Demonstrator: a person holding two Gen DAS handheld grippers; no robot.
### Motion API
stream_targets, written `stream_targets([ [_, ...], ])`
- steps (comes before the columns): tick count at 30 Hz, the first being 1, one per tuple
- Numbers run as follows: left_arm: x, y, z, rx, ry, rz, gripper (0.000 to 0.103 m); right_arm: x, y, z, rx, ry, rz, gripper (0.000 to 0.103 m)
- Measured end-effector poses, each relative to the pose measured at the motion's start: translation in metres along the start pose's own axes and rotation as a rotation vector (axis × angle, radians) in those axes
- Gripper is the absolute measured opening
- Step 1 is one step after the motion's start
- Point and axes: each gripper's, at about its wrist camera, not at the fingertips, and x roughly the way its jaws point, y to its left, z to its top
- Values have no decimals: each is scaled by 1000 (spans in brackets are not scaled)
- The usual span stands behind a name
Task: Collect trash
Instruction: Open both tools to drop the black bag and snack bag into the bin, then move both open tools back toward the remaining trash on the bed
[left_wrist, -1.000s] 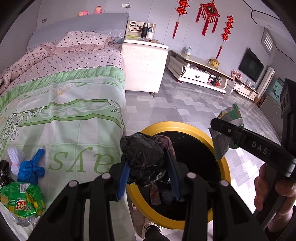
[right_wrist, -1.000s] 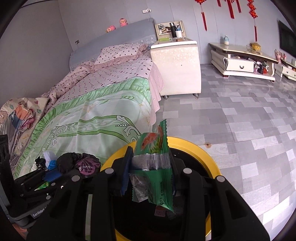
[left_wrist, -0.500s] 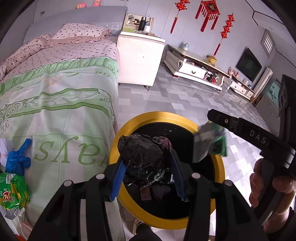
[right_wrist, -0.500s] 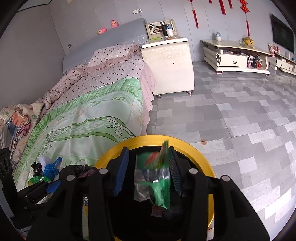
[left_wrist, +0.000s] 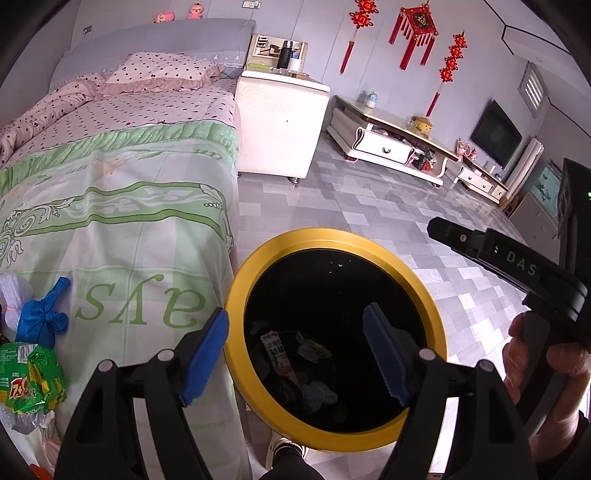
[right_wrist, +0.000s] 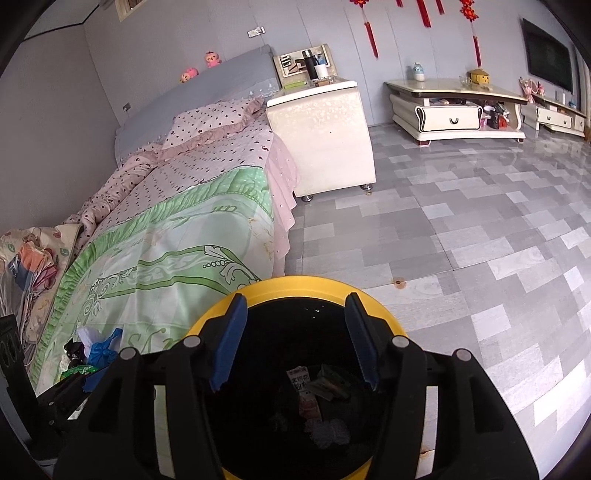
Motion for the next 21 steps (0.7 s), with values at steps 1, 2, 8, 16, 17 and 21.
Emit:
stream_targets([
  [1,-2,1,0,0,-5,3,72,-2,2,0,-3,-2,3,53],
  [2,-5,2,1,-1,-10,9,73,-4,4,0,-7,-5,6,53],
  [8,-29,16,4,-13,-49,37,75,-15,22,0,-31,-18,32,56],
  [16,-63,50,7,-44,-96,104,78,-29,59,-1,-70,-33,84,60],
  [17,-67,55,6,-50,-102,113,78,-30,63,-2,-75,-34,90,60],
  [21,-84,77,6,-72,-122,155,79,-34,85,-4,-99,-33,118,60],
])
